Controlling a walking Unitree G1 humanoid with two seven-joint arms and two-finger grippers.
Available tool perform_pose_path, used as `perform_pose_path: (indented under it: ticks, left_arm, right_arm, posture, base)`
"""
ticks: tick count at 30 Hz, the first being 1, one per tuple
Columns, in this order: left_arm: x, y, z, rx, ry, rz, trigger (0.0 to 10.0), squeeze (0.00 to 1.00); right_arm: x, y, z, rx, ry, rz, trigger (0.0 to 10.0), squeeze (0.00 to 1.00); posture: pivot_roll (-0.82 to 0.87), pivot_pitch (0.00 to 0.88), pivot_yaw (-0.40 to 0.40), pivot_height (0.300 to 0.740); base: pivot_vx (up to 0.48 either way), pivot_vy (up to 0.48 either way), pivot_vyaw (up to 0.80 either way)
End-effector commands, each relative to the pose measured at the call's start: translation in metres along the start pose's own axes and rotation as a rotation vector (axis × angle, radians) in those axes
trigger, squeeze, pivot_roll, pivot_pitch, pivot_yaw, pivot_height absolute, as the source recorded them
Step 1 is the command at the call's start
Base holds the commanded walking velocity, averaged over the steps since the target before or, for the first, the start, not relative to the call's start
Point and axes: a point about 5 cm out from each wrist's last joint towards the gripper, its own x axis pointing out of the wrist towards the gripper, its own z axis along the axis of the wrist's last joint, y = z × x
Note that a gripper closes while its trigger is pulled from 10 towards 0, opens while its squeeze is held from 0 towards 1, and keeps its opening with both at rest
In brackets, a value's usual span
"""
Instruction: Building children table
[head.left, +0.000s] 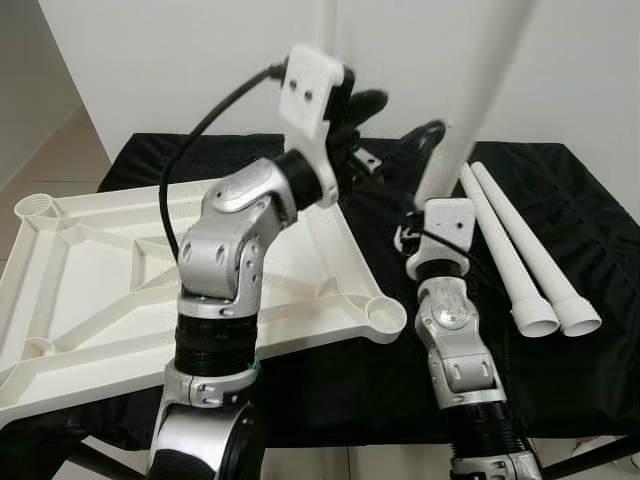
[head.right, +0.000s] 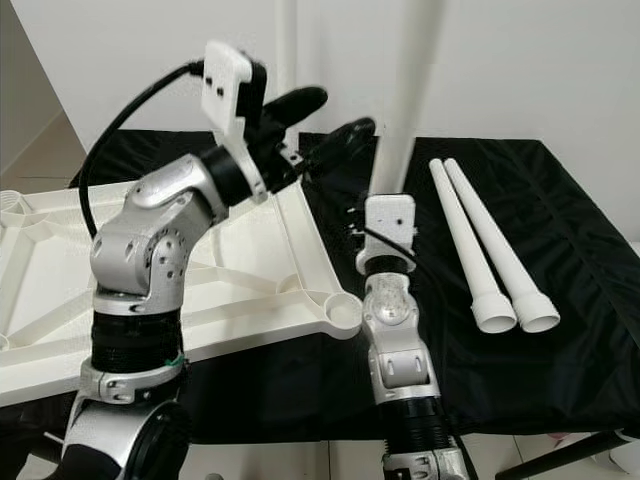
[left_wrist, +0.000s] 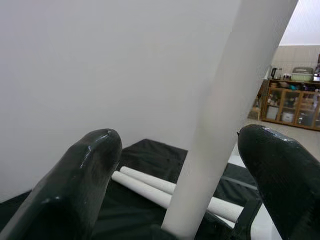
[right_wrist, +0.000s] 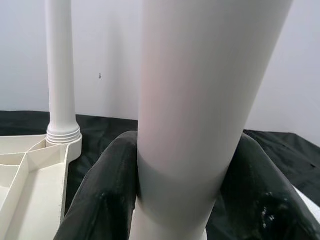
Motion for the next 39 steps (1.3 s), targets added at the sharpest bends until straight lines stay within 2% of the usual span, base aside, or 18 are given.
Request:
perform_pose_path:
  ticks: [1, 8, 10, 14, 17, 20, 23, 27, 31, 39]
  left_arm:
    - [0.001, -0.006, -0.002, -0.021, -0.004, -0.009, 10.0, 0.0]
    - [-0.017, 0.013, -0.013, -0.066, 0.014, 0.154, 10.0, 0.0]
    - [-0.023, 0.02, -0.023, -0.071, 0.06, 0.217, 10.0, 0.0]
    - [-0.04, 0.029, -0.05, 0.012, 0.21, 0.3, 10.0, 0.0]
    - [-0.046, 0.027, -0.062, 0.048, 0.27, 0.294, 10.0, 0.0]
    - [-0.048, 0.026, -0.066, 0.053, 0.29, 0.293, 10.0, 0.0]
    - [-0.054, 0.02, -0.083, 0.081, 0.363, 0.27, 10.0, 0.0]
    - [-0.055, 0.014, -0.091, 0.096, 0.391, 0.242, 10.0, 0.0]
    - [-0.059, -0.001, -0.105, 0.151, 0.446, 0.149, 10.0, 0.0]
    - [-0.069, -0.018, -0.122, 0.212, 0.517, 0.02, 10.0, 0.0]
  right_arm:
    - [0.002, 0.001, 0.001, 0.014, 0.002, -0.002, 10.0, 0.0]
    - [0.007, -0.004, 0.002, 0.062, -0.001, -0.003, 10.0, 0.0]
    - [0.007, -0.004, 0.002, 0.105, 0.007, 0.009, 10.0, 0.0]
    - [0.006, -0.003, 0.004, 0.171, 0.014, 0.111, 10.0, 0.0]
    - [0.004, -0.004, 0.004, 0.189, 0.02, 0.161, 10.0, 0.0]
    - [0.004, -0.004, 0.004, 0.189, 0.021, 0.174, 10.0, 0.0]
    - [0.001, -0.007, 0.003, 0.204, 0.043, 0.257, 10.0, 0.0]
    - [0.0, -0.009, 0.003, 0.205, 0.054, 0.313, 10.0, 0.0]
    - [-0.005, -0.015, 0.004, 0.187, 0.064, 0.435, 10.0, 0.0]
    - [-0.007, -0.028, 0.003, 0.16, 0.09, 0.506, 10.0, 0.0]
  posture:
    - [-0.08, 0.053, 0.021, 0.74]
    - [-0.08, 0.048, 0.022, 0.74]
    - [-0.08, 0.044, 0.021, 0.74]
    - [-0.08, 0.042, 0.018, 0.74]
    - [-0.08, 0.042, 0.018, 0.74]
    - [-0.08, 0.04, 0.018, 0.74]
    - [-0.09, 0.043, 0.019, 0.74]
    - [-0.09, 0.047, 0.02, 0.74]
    - [-0.09, 0.057, 0.023, 0.74]
    - [-0.1, 0.066, 0.026, 0.74]
  base:
    - [0.0, 0.0, 0.0]
    - [0.0, 0.0, 0.0]
    - [0.0, 0.0, 0.0]
    - [0.0, 0.0, 0.0]
    - [0.0, 0.0, 0.0]
    - [0.0, 0.0, 0.0]
    - [0.0, 0.0, 0.0]
    - [0.0, 0.0, 0.0]
    - [0.0, 0.0, 0.0]
    - [0.0, 0.0, 0.0]
